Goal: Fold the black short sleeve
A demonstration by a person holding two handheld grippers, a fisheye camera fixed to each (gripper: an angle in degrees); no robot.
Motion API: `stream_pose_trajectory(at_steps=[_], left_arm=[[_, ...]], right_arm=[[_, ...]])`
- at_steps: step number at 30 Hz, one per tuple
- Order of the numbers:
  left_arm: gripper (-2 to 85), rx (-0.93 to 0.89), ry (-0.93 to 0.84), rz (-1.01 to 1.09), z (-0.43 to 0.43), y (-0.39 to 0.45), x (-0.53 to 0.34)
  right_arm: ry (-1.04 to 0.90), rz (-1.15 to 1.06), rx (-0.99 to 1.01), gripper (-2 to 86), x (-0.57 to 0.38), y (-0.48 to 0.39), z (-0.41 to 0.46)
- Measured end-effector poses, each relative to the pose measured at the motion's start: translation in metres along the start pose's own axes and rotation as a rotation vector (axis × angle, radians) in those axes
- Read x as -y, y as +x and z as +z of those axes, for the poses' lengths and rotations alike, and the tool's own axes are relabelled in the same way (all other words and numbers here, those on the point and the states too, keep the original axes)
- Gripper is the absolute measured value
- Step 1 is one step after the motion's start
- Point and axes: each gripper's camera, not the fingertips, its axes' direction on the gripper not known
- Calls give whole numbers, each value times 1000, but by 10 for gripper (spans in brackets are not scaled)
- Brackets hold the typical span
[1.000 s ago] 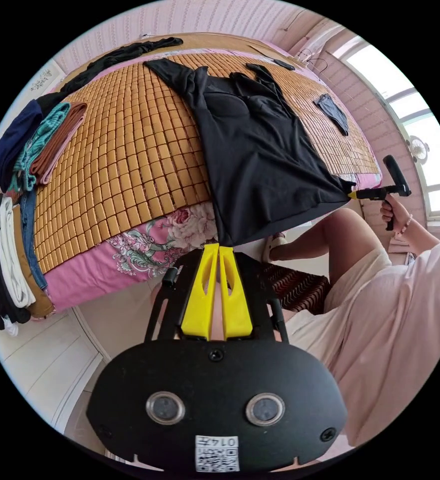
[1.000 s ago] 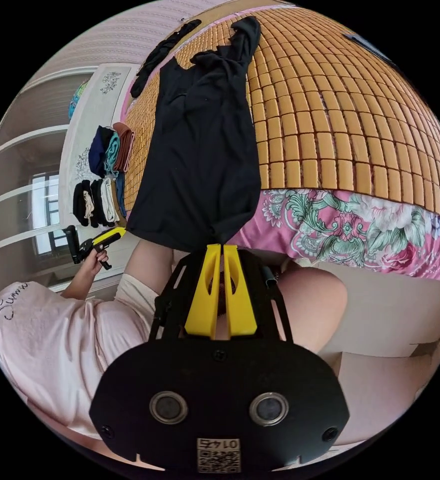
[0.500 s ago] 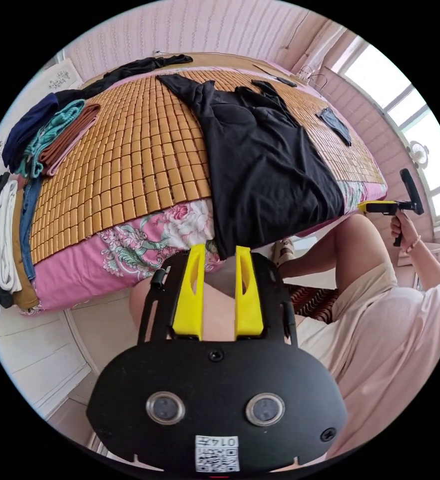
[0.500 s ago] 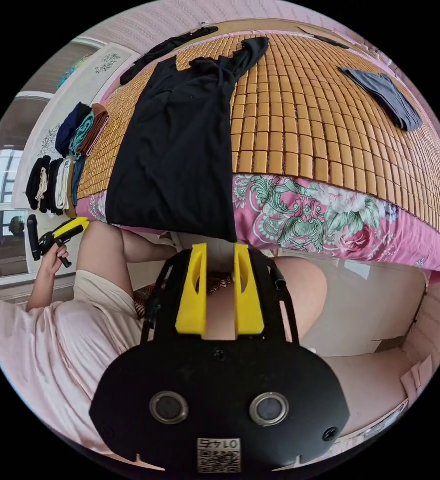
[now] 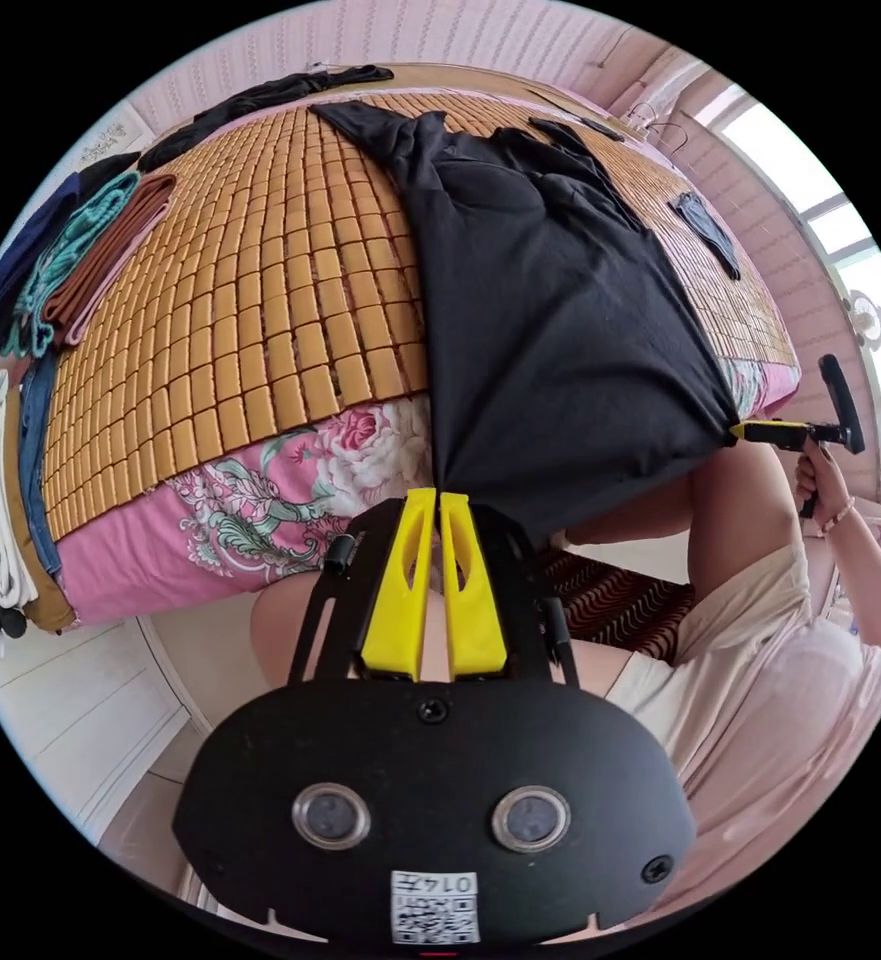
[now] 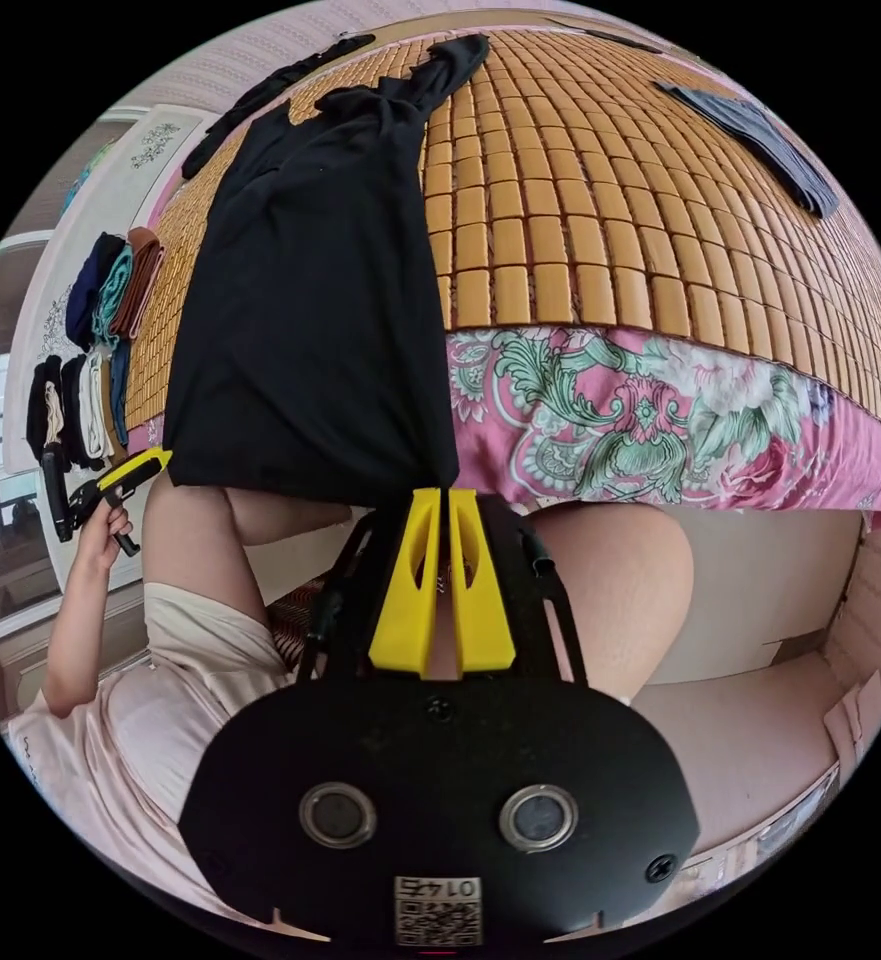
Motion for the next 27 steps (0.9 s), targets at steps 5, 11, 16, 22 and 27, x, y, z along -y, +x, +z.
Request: stream_pose_trajectory(at_steps=[5,11,16,22,27], left_arm=[[34,-29,31,-63,-5,10,-35],[48,87,217,117,-54,52,-96],[10,390,391,297,-85,107,-161],[-2,444,491,278,-81,143,-210],[-2,286,529,199,-79,151,-233]], right_arm=[[106,40,104,33,-24,15,-2],[237,64,223,70,-60,35,-28],[325,34,125,58,-97,38,-47],[465,-6,210,44,-144,32,-50],[561,-34,225,50,-184,18,-50]])
